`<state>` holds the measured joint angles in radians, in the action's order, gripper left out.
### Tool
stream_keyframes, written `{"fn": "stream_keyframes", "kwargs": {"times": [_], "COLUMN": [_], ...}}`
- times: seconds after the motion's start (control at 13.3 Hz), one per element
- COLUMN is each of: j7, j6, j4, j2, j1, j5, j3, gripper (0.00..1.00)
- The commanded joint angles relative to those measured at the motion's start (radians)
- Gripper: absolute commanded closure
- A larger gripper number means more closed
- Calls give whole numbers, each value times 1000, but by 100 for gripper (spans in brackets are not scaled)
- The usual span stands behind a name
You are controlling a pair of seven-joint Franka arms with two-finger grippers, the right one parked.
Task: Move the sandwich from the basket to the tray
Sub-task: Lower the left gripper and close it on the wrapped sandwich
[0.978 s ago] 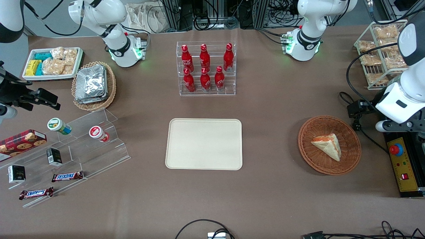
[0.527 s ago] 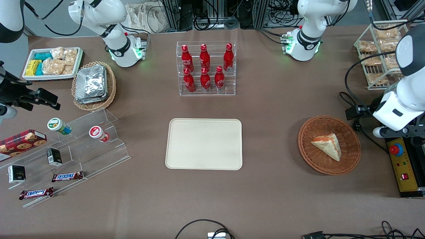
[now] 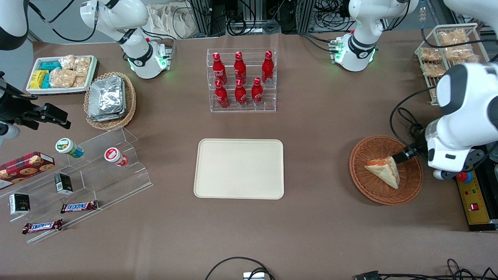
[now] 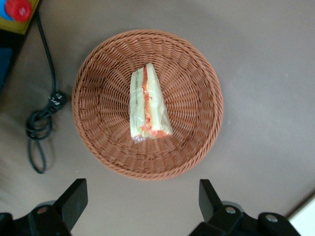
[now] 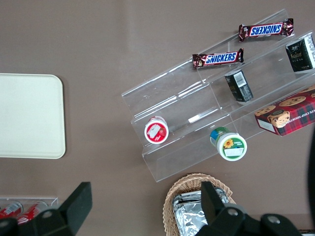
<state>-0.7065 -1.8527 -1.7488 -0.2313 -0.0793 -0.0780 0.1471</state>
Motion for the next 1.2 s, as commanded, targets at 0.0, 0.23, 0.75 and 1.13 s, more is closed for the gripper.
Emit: {"fn": "stream_keyframes", "kwargs": {"times": [0.0,0.23,0.75,1.13], "j7": [-125,-185,-205,-208], "j6": [-138,-181,-448,-583], "j4": [-119,-152,-297,-360], "j2": [3,-16,-52,-91], "j1": [-22,-40,-66,-66], "j5": [14,14,14,9], "j3": [-3,-4,-3,-6], "gripper": [0,0,0,0]}}
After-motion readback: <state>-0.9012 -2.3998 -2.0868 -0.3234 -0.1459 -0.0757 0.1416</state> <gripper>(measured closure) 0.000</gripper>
